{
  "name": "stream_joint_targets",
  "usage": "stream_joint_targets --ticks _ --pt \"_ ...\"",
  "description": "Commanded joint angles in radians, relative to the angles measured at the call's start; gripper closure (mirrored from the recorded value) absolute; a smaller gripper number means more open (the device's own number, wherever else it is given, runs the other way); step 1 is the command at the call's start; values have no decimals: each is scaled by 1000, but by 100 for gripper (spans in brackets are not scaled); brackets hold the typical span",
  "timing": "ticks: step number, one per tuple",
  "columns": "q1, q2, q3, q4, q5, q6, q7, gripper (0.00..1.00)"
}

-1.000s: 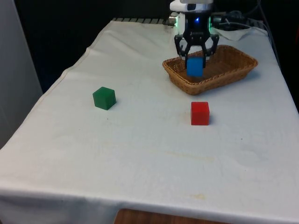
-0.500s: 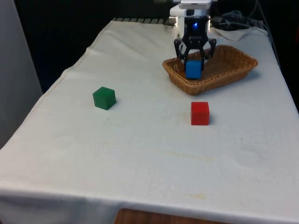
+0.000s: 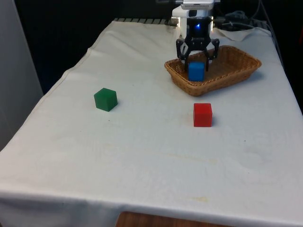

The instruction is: Pick up the blue cube and place it into the basket.

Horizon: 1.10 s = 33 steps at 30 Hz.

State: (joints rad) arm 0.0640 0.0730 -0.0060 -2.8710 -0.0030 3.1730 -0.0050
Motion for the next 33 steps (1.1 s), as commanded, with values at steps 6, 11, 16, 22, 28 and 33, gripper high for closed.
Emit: stream_joint_targets --ticks 6,11,16,22,28,33 --pt "0 -1 0 -1 1 0 0 1" --pt "0 0 0 0 1 -1 0 0" --pt "0 -14 -2 5 2 -14 4 0" --pt "-5 -64 -4 20 -1 -57 23 0" --pt "-9 -110 -3 39 -4 -108 37 0" --pt "-12 -141 -3 61 -5 -150 47 0"
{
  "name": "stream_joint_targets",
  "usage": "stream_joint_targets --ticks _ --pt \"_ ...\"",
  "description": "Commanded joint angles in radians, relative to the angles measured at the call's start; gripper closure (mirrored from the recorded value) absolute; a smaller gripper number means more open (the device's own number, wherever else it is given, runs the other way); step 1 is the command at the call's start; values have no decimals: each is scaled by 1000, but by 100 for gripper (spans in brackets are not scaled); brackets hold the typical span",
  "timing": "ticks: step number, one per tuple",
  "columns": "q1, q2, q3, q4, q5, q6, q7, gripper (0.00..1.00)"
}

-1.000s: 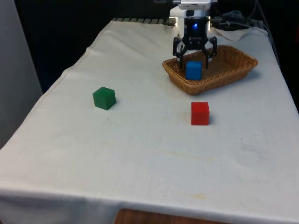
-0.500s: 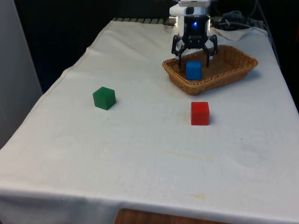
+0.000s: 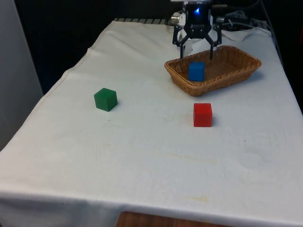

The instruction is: Pick up the blue cube and place it into the basket.

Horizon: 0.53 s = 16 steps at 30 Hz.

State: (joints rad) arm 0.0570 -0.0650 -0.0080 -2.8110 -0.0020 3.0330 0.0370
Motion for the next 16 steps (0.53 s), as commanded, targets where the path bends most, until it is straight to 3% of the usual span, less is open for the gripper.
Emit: stream_joint_targets --ticks 1,6,8,9,12,16 --pt "-5 -8 -1 6 -6 -17 7 0" --pt "-8 -29 -3 37 -5 -56 13 0" --pt "-3 -29 -3 37 0 -51 7 0" --pt "-9 -32 -4 49 -5 -65 13 0" --pt "-10 -29 -8 73 -2 -79 13 0" --pt "-6 -28 -11 80 1 -80 8 0"
